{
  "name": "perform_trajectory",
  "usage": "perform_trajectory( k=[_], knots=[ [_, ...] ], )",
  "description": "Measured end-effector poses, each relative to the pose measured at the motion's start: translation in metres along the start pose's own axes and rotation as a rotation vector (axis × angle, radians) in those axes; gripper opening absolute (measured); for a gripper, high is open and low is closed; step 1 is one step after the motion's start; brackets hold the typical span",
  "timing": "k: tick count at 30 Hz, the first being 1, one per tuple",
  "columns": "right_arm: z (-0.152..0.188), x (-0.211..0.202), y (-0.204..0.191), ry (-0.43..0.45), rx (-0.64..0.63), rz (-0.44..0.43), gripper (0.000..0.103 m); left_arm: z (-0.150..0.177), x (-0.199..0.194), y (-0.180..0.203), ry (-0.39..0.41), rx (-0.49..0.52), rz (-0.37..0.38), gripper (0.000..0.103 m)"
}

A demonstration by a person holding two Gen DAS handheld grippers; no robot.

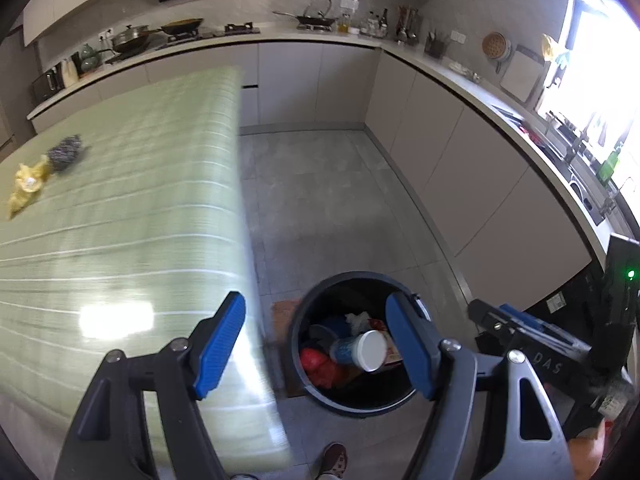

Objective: Collect trash
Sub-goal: 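Move both open tools back over the yellow cloth and steel wool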

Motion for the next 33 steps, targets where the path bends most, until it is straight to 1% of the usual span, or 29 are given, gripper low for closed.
perform_trajectory(
  k=[1, 4, 5, 10, 11, 14, 15, 17, 20, 25, 28, 29, 31, 33],
  knots=[
    [-0.001, -0.004, -0.009, 0.003, -0.015, 0.011, 0.075, -0.001, -0.006, -0.007, 0.004, -0.004, 0.004, 0.074],
    [-0.003, -0.019, -0.046, 0.019, -0.075, 0.014, 0.075, -0.003, -0.025, -0.038, 0.013, -0.013, -0.005, 0.074],
    [-0.004, -0.026, -0.065, 0.037, -0.101, 0.009, 0.075, -0.004, -0.031, -0.05, 0.018, -0.016, -0.004, 0.074],
    [-0.005, -0.043, -0.152, 0.094, -0.179, -0.067, 0.075, -0.008, -0.047, -0.104, 0.033, -0.024, -0.017, 0.074],
    [-0.005, -0.044, -0.175, 0.105, -0.193, -0.085, 0.075, -0.008, -0.05, -0.121, 0.033, -0.031, -0.021, 0.074],
    [-0.003, -0.038, -0.219, 0.127, -0.191, -0.11, 0.075, -0.012, -0.056, -0.158, 0.036, -0.058, -0.027, 0.074],
    [-0.002, -0.033, -0.235, 0.125, -0.191, -0.124, 0.075, -0.013, -0.057, -0.175, 0.042, -0.063, -0.035, 0.074],
    [0.005, -0.02, -0.264, 0.105, -0.201, -0.134, 0.075, -0.015, -0.061, -0.199, 0.048, -0.073, -0.056, 0.074],
    [0.013, -0.008, -0.298, 0.084, -0.225, -0.15, 0.075, -0.019, -0.066, -0.236, 0.055, -0.107, -0.079, 0.074],
    [0.016, 0.008, -0.344, 0.054, -0.271, -0.176, 0.075, -0.023, -0.069, -0.281, 0.059, -0.149, -0.109, 0.074],
    [0.009, 0.014, -0.371, 0.063, -0.324, -0.196, 0.075, -0.025, -0.07, -0.313, 0.069, -0.201, -0.152, 0.074],
    [0.005, 0.017, -0.377, 0.068, -0.338, -0.208, 0.075, -0.025, -0.07, -0.325, 0.067, -0.233, -0.174, 0.074],
    [-0.002, 0.025, -0.391, 0.071, -0.358, -0.226, 0.075, -0.027, -0.068, -0.344, 0.053, -0.275, -0.196, 0.074],
    [-0.007, 0.035, -0.404, 0.071, -0.352, -0.259, 0.075, -0.031, -0.071, -0.357, 0.062, -0.281, -0.233, 0.074]
  ],
)
Point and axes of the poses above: each gripper's, at about its wrist camera, not at the fingertips, and x roughly the way its jaws point, y to its right, z to its underside, the point moved 8 cm from there along x, roughly the way its jaws point, and after that the axes turned 4 degrees about -x, right-handed, at the moved point
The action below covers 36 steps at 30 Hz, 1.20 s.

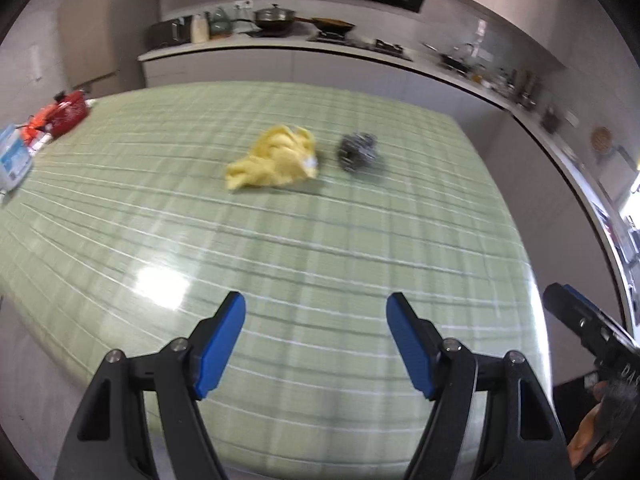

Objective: Collect trash
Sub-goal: 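Move both open tools back over the yellow cloth and steel wool, then grasp the steel wool with the right tool while the left tool grasps the yellow cloth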

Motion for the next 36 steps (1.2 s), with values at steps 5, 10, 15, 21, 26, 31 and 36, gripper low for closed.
perform_trajectory(
  k=[5, 10, 15, 21, 26, 31, 36],
  knots=[
    [-0.012, 0.029, -0.017, -0.026, 0.007, -0.05, 0.075, -0.018, 0.013, -0.021, -0.006, -0.01, -0.055, 0.074],
    [-0.028, 0.046, -0.029, -0.029, 0.003, -0.04, 0.075, -0.037, 0.036, -0.033, -0.018, -0.002, -0.052, 0.074],
    [-0.046, 0.065, -0.038, -0.016, 0.028, 0.02, 0.075, -0.056, 0.066, -0.033, -0.038, 0.065, 0.001, 0.074],
    [-0.062, 0.108, -0.045, -0.02, 0.122, 0.12, 0.075, -0.088, 0.103, -0.025, -0.046, 0.175, 0.073, 0.074],
    [-0.077, 0.136, -0.047, -0.027, 0.179, 0.17, 0.075, -0.109, 0.127, -0.022, -0.067, 0.22, 0.116, 0.074],
    [-0.085, 0.154, -0.044, -0.044, 0.199, 0.207, 0.075, -0.126, 0.149, -0.022, -0.082, 0.229, 0.132, 0.074],
    [-0.101, 0.175, -0.04, -0.059, 0.2, 0.216, 0.075, -0.135, 0.167, -0.02, -0.099, 0.23, 0.135, 0.074]
  ],
)
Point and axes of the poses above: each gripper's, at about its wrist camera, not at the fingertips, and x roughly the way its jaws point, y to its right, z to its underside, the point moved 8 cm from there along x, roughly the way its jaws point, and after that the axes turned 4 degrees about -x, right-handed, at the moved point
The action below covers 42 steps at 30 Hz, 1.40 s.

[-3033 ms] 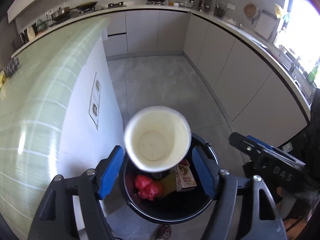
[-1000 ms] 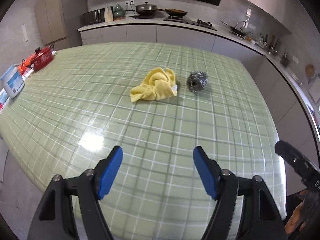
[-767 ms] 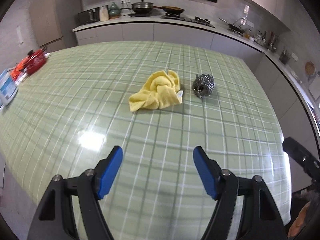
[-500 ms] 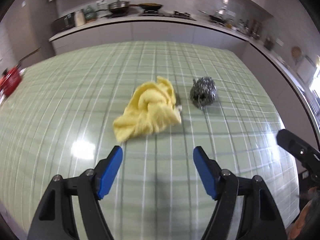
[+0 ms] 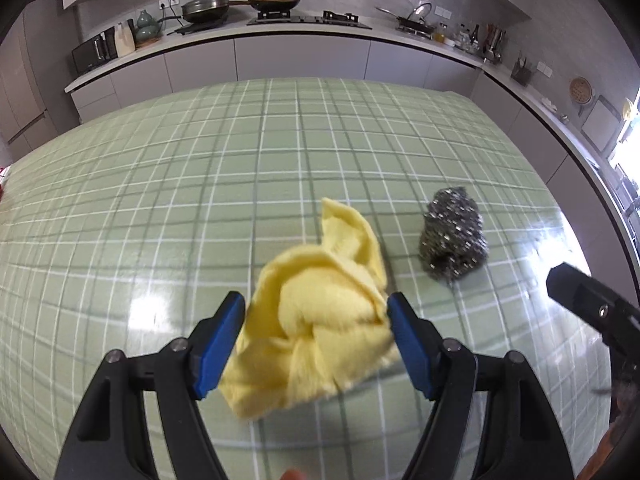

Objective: Collect trash
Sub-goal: 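Grasp the steel wool with the right tool while the left tool grasps the yellow cloth, then carry the steel wool and yellow cloth over the black bin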

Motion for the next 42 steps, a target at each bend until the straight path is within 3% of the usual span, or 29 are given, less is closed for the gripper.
perform_trajectory(
  k=[8, 15, 17, 19, 20, 21, 25, 30, 32, 39, 42],
  knots=[
    [-0.022, 0.045, -0.017, -0.043, -0.01, -0.042, 0.075, -0.003, 0.01, -0.01, -0.005, -0.017, 0.007, 0.079],
    [-0.027, 0.078, -0.021, -0.078, -0.038, -0.013, 0.075, -0.003, 0.007, -0.041, 0.001, -0.072, -0.026, 0.08],
    [-0.026, 0.083, -0.022, -0.077, -0.044, -0.02, 0.075, 0.0, 0.008, -0.044, -0.004, -0.083, -0.028, 0.085],
    [-0.026, 0.084, -0.022, -0.066, -0.054, -0.019, 0.068, 0.002, 0.009, -0.045, -0.01, -0.081, -0.022, 0.086],
    [-0.026, 0.085, -0.022, -0.066, -0.059, -0.021, 0.059, 0.004, 0.009, -0.044, -0.009, -0.08, -0.009, 0.083],
    [-0.025, 0.085, -0.023, -0.067, -0.061, -0.03, 0.057, 0.005, 0.009, -0.042, -0.004, -0.081, -0.002, 0.08],
    [-0.022, 0.086, -0.023, -0.069, -0.09, -0.018, 0.057, 0.008, 0.008, -0.027, 0.003, -0.069, 0.043, 0.056],
    [-0.017, 0.092, -0.03, -0.101, -0.11, -0.024, 0.057, 0.009, 0.004, -0.014, 0.003, -0.087, 0.06, 0.046],
    [-0.015, 0.092, -0.031, -0.096, -0.106, -0.038, 0.05, 0.01, 0.002, -0.012, 0.003, -0.09, 0.065, 0.042],
    [-0.012, 0.081, -0.034, -0.058, -0.127, -0.036, 0.044, 0.014, -0.004, -0.032, 0.008, -0.118, 0.061, 0.04],
    [-0.009, 0.07, -0.029, -0.047, -0.134, -0.026, 0.044, 0.017, -0.004, -0.034, -0.002, -0.113, 0.054, 0.046]
  ],
)
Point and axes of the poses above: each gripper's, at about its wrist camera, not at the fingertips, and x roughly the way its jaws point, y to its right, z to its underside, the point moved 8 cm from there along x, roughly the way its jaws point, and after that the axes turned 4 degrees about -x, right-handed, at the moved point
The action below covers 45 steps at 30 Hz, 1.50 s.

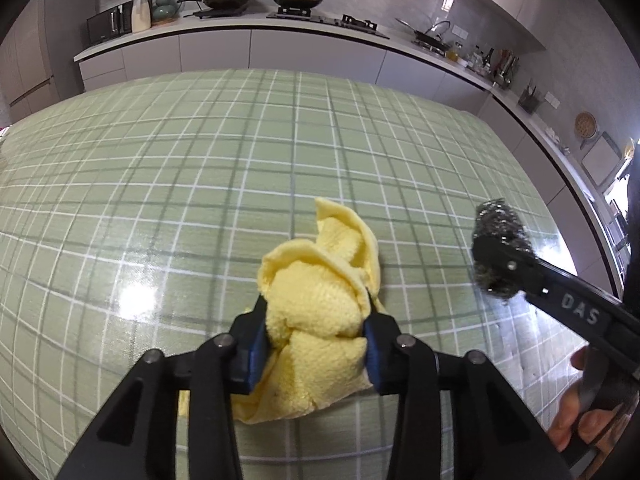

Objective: Collect trash
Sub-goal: 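Carry the steel wool and yellow cloth over the black bin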

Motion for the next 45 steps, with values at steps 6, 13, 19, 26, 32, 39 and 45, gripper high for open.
perform_trajectory(
  k=[6, 13, 19, 26, 32, 39, 45],
  knots=[
    [0.014, -0.018, 0.019, 0.008, 0.065, -0.013, 0.044, 0.005, 0.004, 0.008, -0.008, 0.018, -0.031, 0.061],
    [0.023, -0.038, 0.036, 0.023, 0.092, -0.007, 0.044, 0.012, -0.002, 0.02, 0.022, 0.005, -0.031, 0.037],
    [0.033, -0.056, 0.046, 0.039, 0.097, -0.009, 0.044, 0.024, -0.021, 0.029, 0.048, -0.001, -0.012, 0.036],
    [0.054, -0.081, 0.049, 0.048, 0.072, -0.056, 0.044, 0.043, -0.052, 0.049, 0.087, 0.012, -0.006, 0.036],
    [0.08, -0.118, 0.065, 0.06, 0.021, -0.101, 0.044, 0.072, -0.075, 0.078, 0.111, -0.014, -0.023, 0.036],
    [0.126, -0.163, 0.1, 0.045, -0.029, -0.119, 0.044, 0.109, -0.095, 0.118, 0.125, -0.047, -0.03, 0.036],
    [0.152, -0.195, 0.133, 0.062, 0.017, -0.096, 0.044, 0.126, -0.102, 0.147, 0.113, 0.001, -0.002, 0.036]
  ],
)
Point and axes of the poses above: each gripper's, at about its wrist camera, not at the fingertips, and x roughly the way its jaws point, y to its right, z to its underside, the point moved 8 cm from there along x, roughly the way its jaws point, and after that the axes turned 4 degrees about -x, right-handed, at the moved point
